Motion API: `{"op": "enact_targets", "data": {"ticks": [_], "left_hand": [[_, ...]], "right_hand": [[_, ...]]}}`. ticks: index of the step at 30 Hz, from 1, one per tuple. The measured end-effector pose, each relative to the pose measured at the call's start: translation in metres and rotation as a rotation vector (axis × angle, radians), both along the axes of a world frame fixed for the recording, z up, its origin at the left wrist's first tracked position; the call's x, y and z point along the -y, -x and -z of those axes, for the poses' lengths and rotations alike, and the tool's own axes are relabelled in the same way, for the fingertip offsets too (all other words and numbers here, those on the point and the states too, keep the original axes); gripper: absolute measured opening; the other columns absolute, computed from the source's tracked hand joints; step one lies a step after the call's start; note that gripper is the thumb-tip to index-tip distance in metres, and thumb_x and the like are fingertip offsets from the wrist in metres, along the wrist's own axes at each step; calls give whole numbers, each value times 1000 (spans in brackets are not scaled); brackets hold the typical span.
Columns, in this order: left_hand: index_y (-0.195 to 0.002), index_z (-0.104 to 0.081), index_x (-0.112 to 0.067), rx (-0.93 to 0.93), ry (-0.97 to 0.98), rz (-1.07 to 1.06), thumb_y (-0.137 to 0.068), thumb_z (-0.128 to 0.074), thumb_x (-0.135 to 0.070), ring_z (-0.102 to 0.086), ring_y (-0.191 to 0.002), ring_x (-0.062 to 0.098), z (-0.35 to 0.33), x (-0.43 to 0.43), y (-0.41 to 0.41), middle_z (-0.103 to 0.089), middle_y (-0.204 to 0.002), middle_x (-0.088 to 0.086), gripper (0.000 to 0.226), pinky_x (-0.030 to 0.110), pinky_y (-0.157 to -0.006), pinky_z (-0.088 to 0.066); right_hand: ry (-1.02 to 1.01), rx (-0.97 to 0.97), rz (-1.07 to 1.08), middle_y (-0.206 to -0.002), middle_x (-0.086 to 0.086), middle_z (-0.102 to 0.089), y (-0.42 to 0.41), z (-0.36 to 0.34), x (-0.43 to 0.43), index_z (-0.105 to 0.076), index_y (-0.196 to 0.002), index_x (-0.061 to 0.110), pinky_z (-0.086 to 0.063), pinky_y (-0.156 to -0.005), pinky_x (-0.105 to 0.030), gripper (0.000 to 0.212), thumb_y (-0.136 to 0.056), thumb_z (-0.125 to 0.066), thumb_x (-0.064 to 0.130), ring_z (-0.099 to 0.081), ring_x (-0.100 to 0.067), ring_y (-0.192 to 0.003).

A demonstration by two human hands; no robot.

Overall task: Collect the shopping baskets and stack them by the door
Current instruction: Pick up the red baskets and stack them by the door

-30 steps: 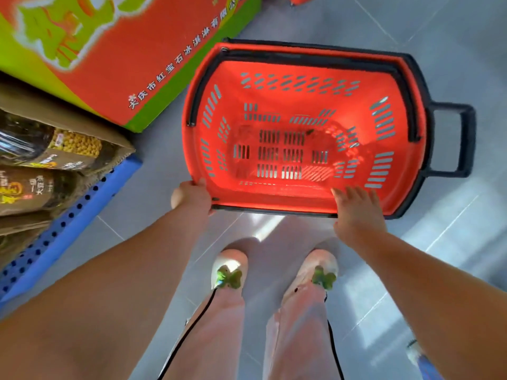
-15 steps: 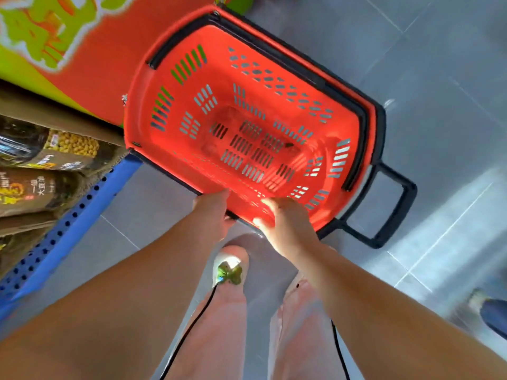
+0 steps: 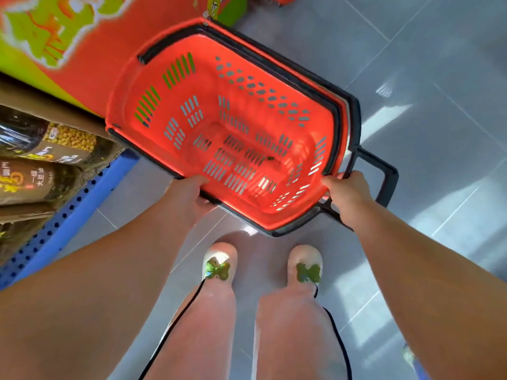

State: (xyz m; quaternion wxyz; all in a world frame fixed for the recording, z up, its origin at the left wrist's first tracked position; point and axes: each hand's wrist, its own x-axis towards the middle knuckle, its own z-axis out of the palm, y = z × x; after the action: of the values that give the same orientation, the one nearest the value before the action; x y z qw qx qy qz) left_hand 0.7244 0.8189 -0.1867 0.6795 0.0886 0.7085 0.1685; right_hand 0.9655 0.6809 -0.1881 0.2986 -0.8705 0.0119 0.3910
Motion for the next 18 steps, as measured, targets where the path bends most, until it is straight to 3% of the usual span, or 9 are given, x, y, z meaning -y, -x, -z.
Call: {"op": "enact_targets", "data": {"ticks": [2,5,6,8,11,14,16,18], "left_hand": [[-85,-57,-10,-7,-24,-31,-86,-48,9,-68,-59,21,-26,-2,-5,-68,-69,12,21,42,-45,-56],[-82,-54,-9,-61,-69,-5,-88,-49,7,-65,-57,21,-79,11,-4,-63,-72,12,18,47,-67,-59],[-81,-53,-10,-82,-76,-2,-88,-50,6,-65,-52,20,-99,22,-2,-63,-66,11,18,45,-67,-59],[-78,-51,-10,-116,-88,-35,-88,-50,7,-63,-42,16,-142,49,3,-63,-56,9,20,36,-51,-58],[-76,-49,-11,-148,-92,-143,-87,-51,6,-60,-51,19,-198,85,16,-58,-61,9,20,27,-31,-49],[-72,-46,-9,-178,-117,-215,-85,-53,5,-57,-32,14,-249,117,30,-56,-50,10,20,21,-28,-44],[-71,-45,-8,-166,-155,-283,-85,-53,5,-53,-27,11,-281,135,39,-48,-61,11,21,22,-30,-45],[-69,-45,-7,-145,-201,-371,-85,-52,7,-51,-26,11,-308,147,49,-44,-60,10,22,24,-31,-47]], "right_hand": [[-71,-93,77,-55,-7,-49,0,-20,1,-59,-77,8,-26,-33,-14,7,-73,-64,10,-41,-17,-40],[-63,-193,73,-53,-5,-49,2,-66,11,-59,-68,11,-28,-39,-18,7,-70,-65,11,-41,-18,-45],[-52,-225,56,-54,-3,-50,3,-83,18,-59,-68,12,-30,-42,-19,8,-71,-65,12,-41,-17,-45],[-28,-256,9,-60,-2,-55,4,-123,33,-60,-72,12,-36,-47,-21,7,-72,-66,14,-47,-15,-51],[-50,-273,-57,-65,-5,-58,7,-184,46,-60,-76,9,-39,-43,-20,8,-73,-66,13,-53,-15,-55],[-96,-232,-117,-66,-6,-54,9,-242,51,-54,-68,9,-40,-47,-23,12,-73,-66,8,-51,-16,-60],[-141,-287,-186,-71,-10,-52,13,-281,51,-57,-76,5,-42,-58,-25,7,-71,-63,5,-51,-21,-68],[-191,-340,-241,-72,-10,-51,18,-315,49,-58,-85,5,-42,-59,-26,15,-71,-59,1,-50,-21,-68]]}}
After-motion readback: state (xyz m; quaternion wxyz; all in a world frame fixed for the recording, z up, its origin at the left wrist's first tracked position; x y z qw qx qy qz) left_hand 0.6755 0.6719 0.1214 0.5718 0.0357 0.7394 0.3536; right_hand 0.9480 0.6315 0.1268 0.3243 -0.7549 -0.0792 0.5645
